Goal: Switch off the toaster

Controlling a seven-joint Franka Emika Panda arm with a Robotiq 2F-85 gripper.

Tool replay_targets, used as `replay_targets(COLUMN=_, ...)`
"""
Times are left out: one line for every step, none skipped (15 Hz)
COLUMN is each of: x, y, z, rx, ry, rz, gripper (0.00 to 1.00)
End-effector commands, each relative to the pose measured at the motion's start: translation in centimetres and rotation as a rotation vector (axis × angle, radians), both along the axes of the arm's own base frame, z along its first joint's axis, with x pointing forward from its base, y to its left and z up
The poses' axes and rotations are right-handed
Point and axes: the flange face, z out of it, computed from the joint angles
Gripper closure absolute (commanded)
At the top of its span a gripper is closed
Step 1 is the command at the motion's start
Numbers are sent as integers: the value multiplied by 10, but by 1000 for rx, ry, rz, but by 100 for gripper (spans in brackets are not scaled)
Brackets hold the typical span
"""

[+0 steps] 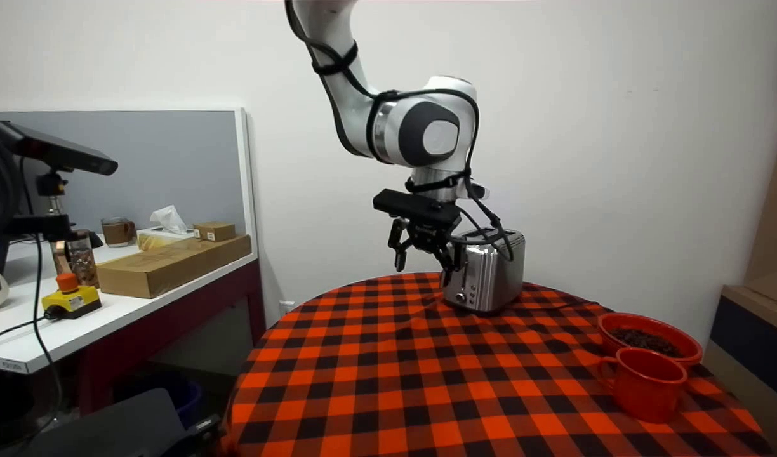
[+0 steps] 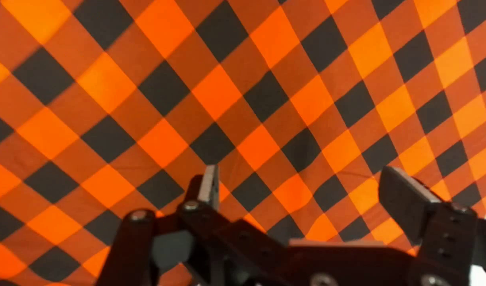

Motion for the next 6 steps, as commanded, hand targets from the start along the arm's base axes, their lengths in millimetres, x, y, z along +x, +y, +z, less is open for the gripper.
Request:
replay_targets(x=-55, y=-6, z=37, rx=-121, ry=36, rz=-57, gripper=0)
replay_targets(x=-64, y=-8, z=42, rx=-135, ry=50, rz=-49, gripper=0)
replay_targets(x=-36, y=-3, z=26, rx=-89, ry=31, rz=-34, gripper=0)
replay_targets(x=-46, y=-5, z=33, rx=-105, ry=39, rz=-36, gripper=0)
replay_targets(x=-53, y=-6, z=38, rx=-113, ry=39, rz=-37, gripper=0)
replay_targets(x=-57, y=-7, z=41, rx=-116, ry=38, rz=-38, gripper=0)
